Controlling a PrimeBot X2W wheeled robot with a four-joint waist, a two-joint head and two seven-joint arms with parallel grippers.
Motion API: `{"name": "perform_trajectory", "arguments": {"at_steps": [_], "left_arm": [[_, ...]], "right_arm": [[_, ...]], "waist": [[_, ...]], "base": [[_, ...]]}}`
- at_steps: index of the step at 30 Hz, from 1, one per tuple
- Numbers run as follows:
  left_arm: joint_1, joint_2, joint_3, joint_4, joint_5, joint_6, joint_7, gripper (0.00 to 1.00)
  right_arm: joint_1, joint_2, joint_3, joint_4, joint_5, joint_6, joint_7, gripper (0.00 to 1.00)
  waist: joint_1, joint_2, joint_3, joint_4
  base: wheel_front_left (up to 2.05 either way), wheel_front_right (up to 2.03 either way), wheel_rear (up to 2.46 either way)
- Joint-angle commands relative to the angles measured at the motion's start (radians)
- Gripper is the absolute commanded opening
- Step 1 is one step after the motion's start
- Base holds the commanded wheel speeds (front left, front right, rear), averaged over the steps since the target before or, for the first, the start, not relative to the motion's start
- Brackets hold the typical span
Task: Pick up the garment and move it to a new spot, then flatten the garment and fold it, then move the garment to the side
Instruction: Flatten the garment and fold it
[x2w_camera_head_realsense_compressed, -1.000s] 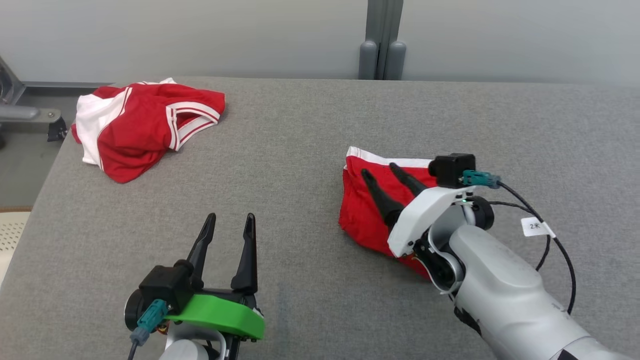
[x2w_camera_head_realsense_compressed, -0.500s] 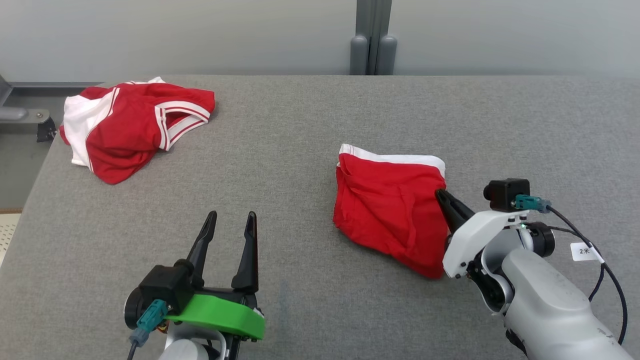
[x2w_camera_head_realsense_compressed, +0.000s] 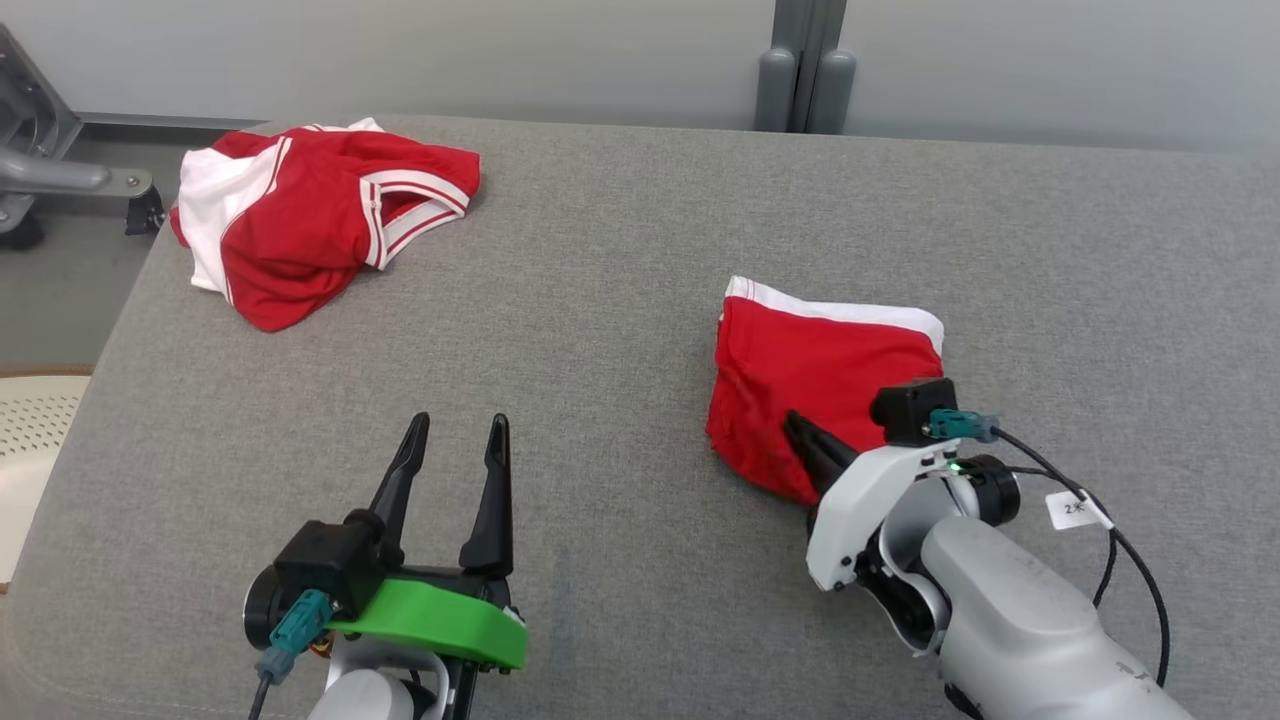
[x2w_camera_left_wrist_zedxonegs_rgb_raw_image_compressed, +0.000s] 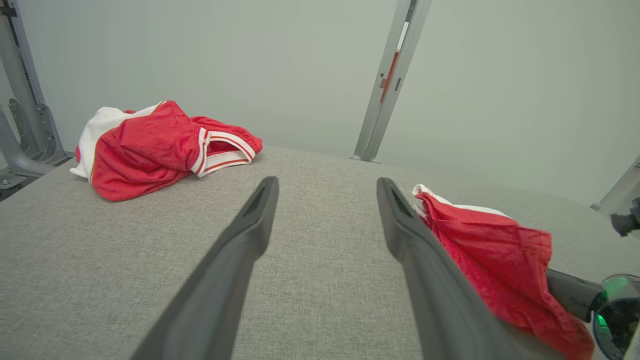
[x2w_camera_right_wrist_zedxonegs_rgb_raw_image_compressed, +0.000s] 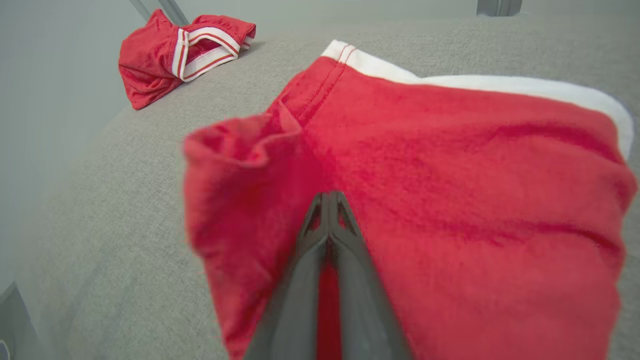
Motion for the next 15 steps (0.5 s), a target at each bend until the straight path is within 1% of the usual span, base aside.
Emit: {"name": "perform_trajectory", "arguments": {"at_steps": [1,8,13,14,15], "left_arm": [[-0.017,0.004,0.002,0.002,-0.005,0.001,0.0,1.0],[-0.017,0.0,0.003,0.005,-0.006,0.003,-0.001,1.0],[-0.01,-0.001,0.007,0.014,-0.009,0.005,-0.002,1.0],[-0.007,0.0,0.01,0.017,-0.01,0.005,-0.002,1.0],[-0.004,0.001,0.012,0.02,-0.011,0.004,-0.002,1.0]], "right_arm": [[-0.001,0.006,0.017,-0.003,0.008,-0.001,0.008,0.0],[0.002,0.035,0.133,0.015,0.034,-0.001,0.032,0.0],[-0.02,0.038,0.16,0.021,0.056,-0.001,-0.029,0.0],[-0.026,0.036,0.155,0.022,0.058,-0.001,-0.051,0.1],[-0.031,0.032,0.148,0.023,0.057,-0.001,-0.07,0.33]], "waist": [[0.0,0.0,0.001,0.003],[0.0,0.0,0.002,0.002],[0.0,0.0,-0.008,-0.011],[0.0,0.0,-0.013,-0.017],[0.0,0.0,-0.019,-0.023]], "base": [[0.0,0.0,0.0],[0.0,0.0,0.0],[0.0,0.0,0.0],[0.0,0.0,0.0],[0.0,0.0,0.0]]}}
